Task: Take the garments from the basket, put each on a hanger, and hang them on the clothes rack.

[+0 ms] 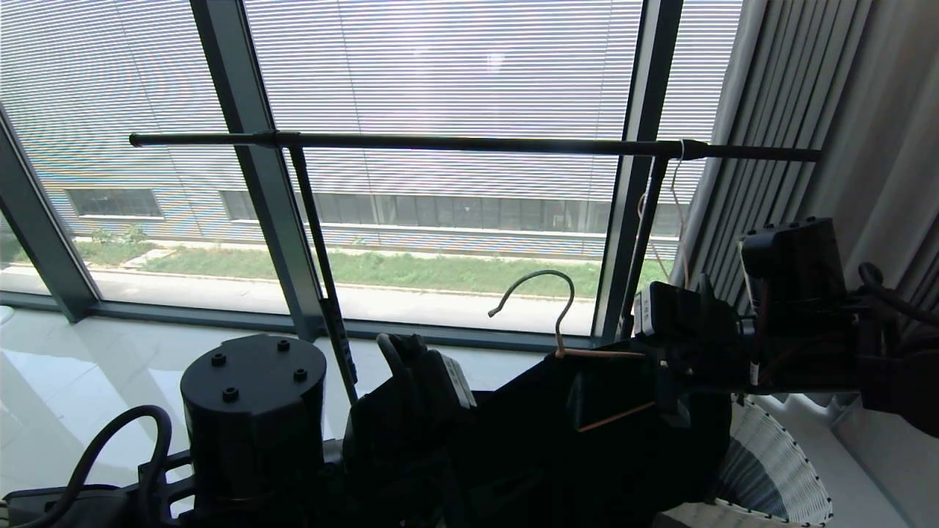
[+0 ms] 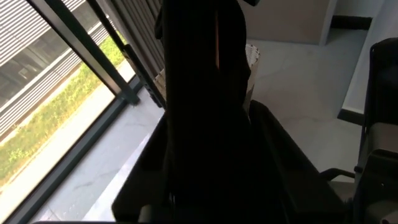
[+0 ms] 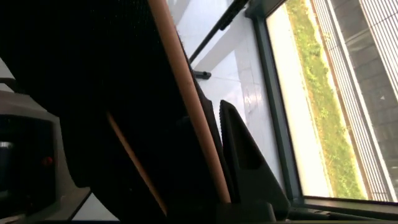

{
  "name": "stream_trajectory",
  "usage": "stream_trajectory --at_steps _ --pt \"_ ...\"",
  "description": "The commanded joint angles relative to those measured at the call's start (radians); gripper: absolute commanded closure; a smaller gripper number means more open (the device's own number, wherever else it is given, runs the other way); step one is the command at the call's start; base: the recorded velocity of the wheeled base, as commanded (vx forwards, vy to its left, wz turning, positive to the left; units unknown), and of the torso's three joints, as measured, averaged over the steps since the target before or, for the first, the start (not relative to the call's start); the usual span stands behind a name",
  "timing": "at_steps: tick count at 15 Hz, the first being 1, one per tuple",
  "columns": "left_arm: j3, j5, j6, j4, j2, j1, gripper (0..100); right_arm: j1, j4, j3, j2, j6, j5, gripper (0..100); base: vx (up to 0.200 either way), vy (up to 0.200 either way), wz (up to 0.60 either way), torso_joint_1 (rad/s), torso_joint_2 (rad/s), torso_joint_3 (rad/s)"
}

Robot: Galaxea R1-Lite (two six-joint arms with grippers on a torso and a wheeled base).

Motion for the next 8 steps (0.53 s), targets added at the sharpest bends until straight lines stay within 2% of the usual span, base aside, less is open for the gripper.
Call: stream_trajectory --at_steps 1,3,4,5,8 --pt "0.008 0.035 -0.002 0.0 0.002 0.044 0 -0.036 -0.093 0.092 -0.031 -0.031 -0.002 100 0.0 0.0 0.0 0.0 0.0 0.0" --pt "0.051 0.039 -0.002 -0.01 -0.019 0.098 0 -0.083 -0.179 0.111 -0.031 -0.046 -0.002 100 0.0 0.0 0.0 0.0 0.0 0.0" --pt "0.053 0.039 -0.002 -0.011 -0.021 0.101 0 -0.085 -0.18 0.111 -0.031 -0.046 -0.002 100 0.0 0.0 0.0 0.0 0.0 0.0" --pt "0.113 0.039 -0.002 -0.065 -0.025 0.174 0 -0.119 -0.216 0.11 -0.031 -0.054 0.0 100 0.0 0.0 0.0 0.0 0.0 0.0" --pt "0.217 0.036 -0.002 -0.178 -0.018 0.3 0 -0.153 -0.226 0.107 -0.035 -0.052 0.004 100 0.0 0.0 0.0 0.0 0.0 0.0"
